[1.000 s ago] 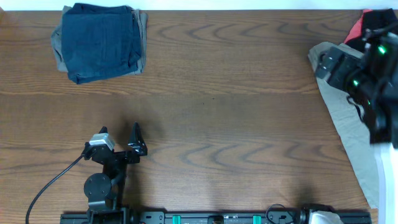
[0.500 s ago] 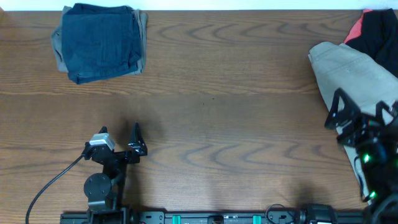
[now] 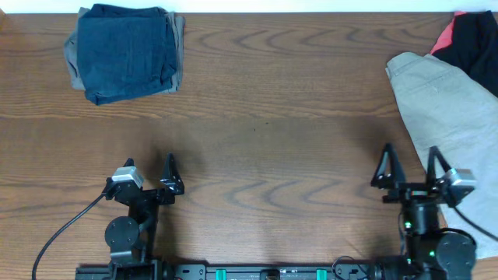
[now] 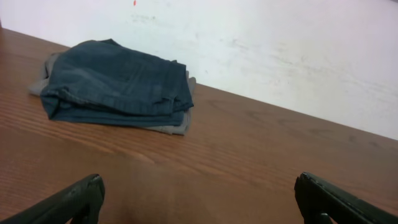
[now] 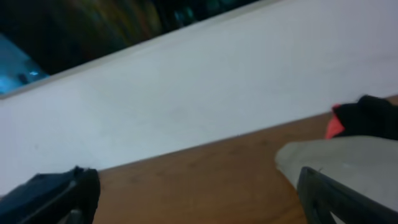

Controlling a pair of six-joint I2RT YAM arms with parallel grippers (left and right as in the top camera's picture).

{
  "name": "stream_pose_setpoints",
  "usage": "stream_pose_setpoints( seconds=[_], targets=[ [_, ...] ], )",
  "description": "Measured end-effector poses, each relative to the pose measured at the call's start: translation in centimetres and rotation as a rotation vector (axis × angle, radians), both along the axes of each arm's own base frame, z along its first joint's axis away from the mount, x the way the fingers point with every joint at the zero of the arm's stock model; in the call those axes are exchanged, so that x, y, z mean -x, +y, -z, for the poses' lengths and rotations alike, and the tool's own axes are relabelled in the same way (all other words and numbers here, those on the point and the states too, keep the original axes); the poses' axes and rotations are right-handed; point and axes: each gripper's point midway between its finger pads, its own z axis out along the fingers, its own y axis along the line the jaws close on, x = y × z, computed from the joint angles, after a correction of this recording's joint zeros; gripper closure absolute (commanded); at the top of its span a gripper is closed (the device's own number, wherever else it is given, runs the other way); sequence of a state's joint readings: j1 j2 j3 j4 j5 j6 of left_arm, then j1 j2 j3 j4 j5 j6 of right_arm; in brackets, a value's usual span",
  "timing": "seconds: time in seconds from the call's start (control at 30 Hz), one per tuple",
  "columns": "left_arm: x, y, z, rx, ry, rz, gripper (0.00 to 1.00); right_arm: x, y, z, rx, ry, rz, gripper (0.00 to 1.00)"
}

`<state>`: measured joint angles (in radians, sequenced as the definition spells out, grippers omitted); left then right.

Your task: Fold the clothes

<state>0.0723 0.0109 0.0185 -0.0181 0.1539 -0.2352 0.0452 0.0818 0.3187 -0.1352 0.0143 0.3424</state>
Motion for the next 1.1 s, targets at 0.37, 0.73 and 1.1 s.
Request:
stream_pose_setpoints(
  seconds=[0.37,0.73,1.1],
  targets=[
    [0.0,0.0,0.0,0.000,0.000,0.000,0.02,-1.1,0.2,3.3,0.029,-0.081,0.000,0.01],
    [0.0,0.0,0.0,0.000,0.000,0.000,0.02,-1.9,0.2,6.8,0.117,-0.033,0.009,0.01],
    [0.0,0.0,0.0,0.000,0.000,0.000,0.02,-2.1,0.3,11.9,0.323,0.164,-0.007,0.01]
  ],
)
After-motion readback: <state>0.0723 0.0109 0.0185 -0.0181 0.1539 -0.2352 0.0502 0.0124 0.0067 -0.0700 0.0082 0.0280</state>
